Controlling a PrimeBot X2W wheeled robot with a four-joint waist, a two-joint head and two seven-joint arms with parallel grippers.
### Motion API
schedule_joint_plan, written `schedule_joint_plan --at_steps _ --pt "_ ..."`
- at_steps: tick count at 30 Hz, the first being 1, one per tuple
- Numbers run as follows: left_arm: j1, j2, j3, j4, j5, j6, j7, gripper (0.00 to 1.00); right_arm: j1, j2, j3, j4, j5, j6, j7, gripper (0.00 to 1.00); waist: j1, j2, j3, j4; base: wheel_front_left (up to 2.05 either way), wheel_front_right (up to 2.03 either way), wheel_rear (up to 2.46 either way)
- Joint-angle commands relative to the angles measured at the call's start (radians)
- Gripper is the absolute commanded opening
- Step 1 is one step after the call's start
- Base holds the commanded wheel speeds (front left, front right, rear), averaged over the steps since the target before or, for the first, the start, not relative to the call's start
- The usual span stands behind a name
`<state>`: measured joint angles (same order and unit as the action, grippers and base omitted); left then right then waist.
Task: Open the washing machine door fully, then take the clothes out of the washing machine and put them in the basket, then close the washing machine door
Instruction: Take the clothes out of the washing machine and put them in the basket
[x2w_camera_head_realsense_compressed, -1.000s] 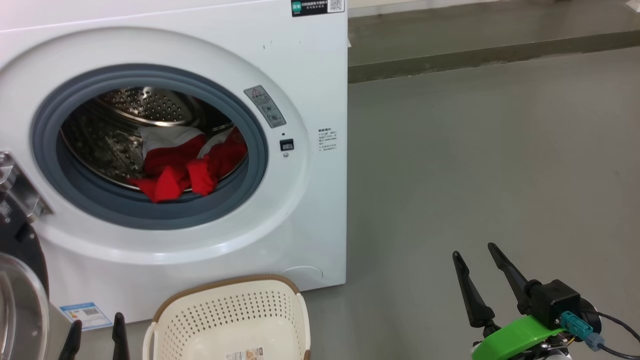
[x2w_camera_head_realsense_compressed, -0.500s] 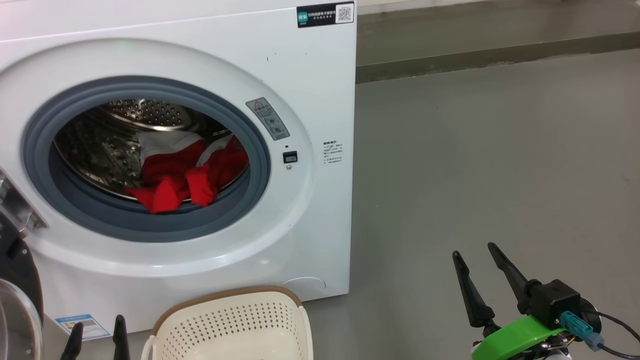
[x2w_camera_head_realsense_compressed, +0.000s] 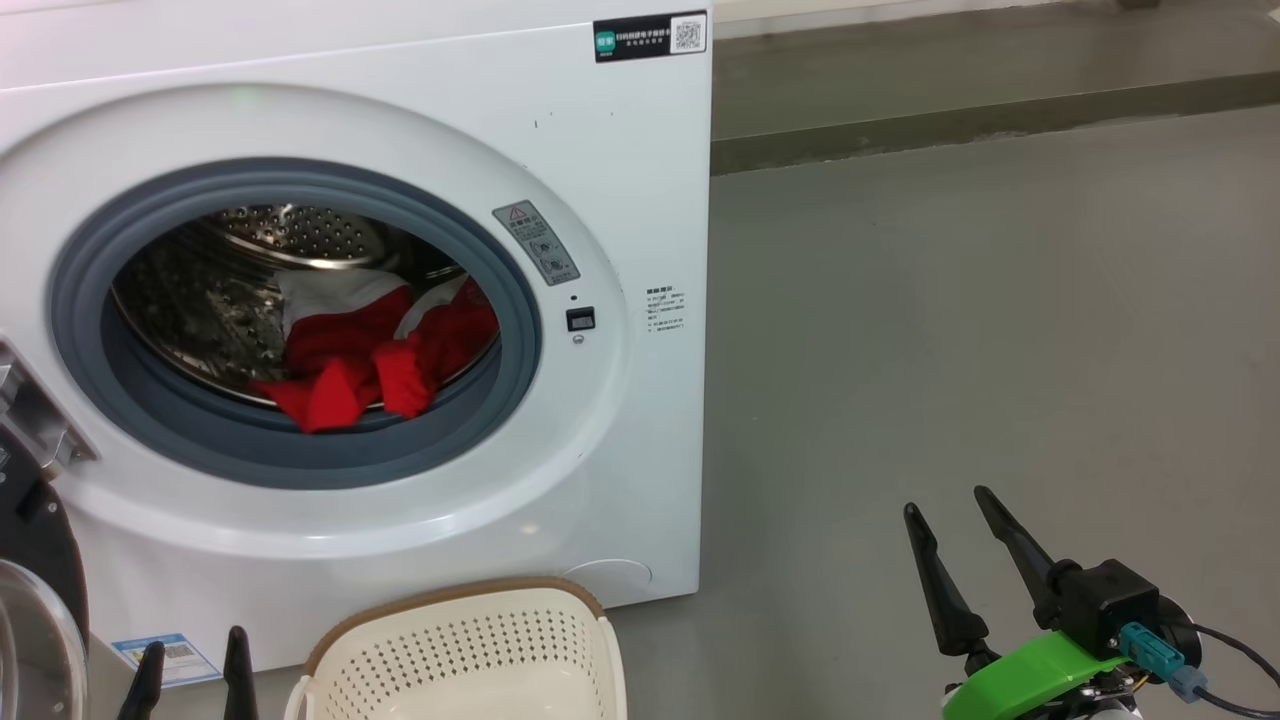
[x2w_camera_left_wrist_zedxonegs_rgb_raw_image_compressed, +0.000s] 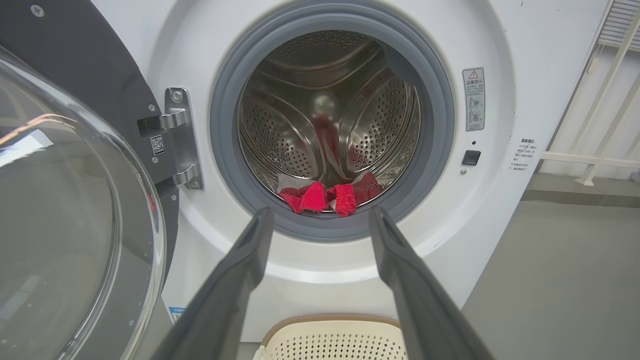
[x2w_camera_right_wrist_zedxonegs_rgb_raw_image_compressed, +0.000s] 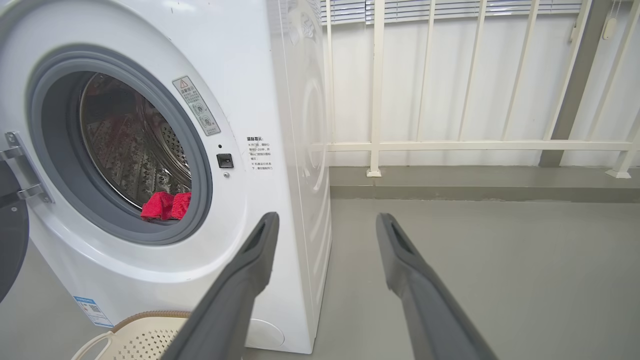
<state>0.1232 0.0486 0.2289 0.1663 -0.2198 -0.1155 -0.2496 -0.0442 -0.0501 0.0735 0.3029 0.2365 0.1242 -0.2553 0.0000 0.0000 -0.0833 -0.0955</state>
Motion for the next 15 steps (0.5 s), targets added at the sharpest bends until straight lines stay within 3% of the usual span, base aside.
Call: schedule_joint_plan --at_steps 1,15 --pt "-0.049 0.010 0.035 -0.020 -0.004 -0.006 -0.012 1.00 -0.034 0.000 0.019 -0.023 0.001 0.007 -0.006 1.00 0.0000 0.0000 0.001 0.000 0.00 0.00 0.00" --pt "-0.082 0.009 0.032 0.023 -0.023 -0.010 -0.012 1.00 -0.034 0.000 0.024 -0.025 0.003 0.007 -0.006 1.00 0.0000 0.0000 0.019 0.006 0.00 0.00 0.00"
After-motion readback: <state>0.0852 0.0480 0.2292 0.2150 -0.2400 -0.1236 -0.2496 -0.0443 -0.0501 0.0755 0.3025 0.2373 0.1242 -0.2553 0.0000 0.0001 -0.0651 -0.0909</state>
